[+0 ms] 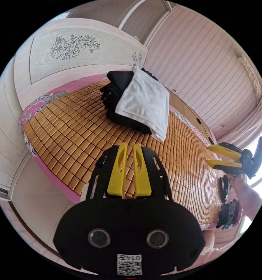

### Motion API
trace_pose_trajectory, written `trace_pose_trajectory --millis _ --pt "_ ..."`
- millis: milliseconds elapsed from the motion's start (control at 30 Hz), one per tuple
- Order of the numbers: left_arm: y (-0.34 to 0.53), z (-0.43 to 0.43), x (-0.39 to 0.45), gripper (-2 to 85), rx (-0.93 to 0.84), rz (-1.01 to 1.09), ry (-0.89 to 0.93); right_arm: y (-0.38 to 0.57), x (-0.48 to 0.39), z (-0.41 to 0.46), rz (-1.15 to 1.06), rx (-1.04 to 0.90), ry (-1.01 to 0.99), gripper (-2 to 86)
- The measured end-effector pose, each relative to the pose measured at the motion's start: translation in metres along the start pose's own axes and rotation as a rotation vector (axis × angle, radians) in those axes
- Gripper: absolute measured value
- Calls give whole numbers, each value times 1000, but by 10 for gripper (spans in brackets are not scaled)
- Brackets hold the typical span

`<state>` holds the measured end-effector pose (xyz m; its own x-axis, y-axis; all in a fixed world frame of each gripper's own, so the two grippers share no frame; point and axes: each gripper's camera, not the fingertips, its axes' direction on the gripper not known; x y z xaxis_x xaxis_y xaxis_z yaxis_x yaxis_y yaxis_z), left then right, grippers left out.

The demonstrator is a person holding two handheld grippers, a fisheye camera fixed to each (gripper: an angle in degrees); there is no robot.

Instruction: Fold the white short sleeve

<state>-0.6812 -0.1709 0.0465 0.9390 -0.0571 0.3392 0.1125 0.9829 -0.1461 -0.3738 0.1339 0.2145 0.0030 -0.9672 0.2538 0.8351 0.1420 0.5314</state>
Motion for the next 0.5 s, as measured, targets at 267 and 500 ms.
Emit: trace_pose_trajectory --millis 267,500 --pt "-29 26 -58 84 120 -52 165 -115 12 68 125 -90 -73 89" --pt "12 -11 -41 18 318 112 153 -145 24 119 241 -122 -237 107"
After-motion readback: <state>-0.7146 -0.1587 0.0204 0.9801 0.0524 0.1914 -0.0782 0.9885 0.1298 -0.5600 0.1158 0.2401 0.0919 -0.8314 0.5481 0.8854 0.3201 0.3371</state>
